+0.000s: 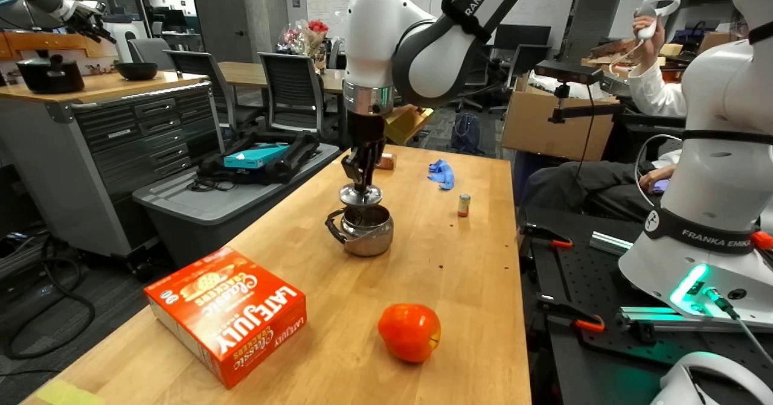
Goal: Pick up the lid from the table and put it on the kettle.
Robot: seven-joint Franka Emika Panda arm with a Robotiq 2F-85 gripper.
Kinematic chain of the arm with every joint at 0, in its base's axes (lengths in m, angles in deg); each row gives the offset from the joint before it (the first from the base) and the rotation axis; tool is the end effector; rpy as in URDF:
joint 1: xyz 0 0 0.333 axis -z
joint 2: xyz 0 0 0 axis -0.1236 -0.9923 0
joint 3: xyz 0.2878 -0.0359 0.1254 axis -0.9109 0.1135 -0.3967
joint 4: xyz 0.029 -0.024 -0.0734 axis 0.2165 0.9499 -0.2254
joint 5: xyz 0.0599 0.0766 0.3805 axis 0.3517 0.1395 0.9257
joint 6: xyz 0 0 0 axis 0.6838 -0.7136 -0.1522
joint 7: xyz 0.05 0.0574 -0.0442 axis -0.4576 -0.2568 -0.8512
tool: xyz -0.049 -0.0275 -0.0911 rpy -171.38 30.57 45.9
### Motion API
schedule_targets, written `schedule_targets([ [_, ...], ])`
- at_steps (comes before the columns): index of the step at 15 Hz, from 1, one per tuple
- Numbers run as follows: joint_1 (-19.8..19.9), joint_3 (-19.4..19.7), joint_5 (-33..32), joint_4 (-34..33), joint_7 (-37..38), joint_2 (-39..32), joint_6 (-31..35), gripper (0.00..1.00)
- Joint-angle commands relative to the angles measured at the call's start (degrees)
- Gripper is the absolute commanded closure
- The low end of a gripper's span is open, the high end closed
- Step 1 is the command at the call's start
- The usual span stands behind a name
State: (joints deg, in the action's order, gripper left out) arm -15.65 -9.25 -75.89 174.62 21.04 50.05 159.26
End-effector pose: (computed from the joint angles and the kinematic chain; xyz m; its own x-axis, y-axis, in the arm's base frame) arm 0.5607 0.0409 0.2557 0.9836 -0.1068 0.1455 -0.1270 -0.9824 0.1373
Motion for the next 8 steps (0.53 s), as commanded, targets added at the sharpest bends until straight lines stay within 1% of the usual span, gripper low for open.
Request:
schedule_targets([
  [1, 0.13, -1.39, 0.37, 0.88, -3.47, 0.86, -1.43, 0.93],
  [8, -0.25, -2.37, -0.73, 3.53, -6.0, 1.58, -1.0, 0.93],
])
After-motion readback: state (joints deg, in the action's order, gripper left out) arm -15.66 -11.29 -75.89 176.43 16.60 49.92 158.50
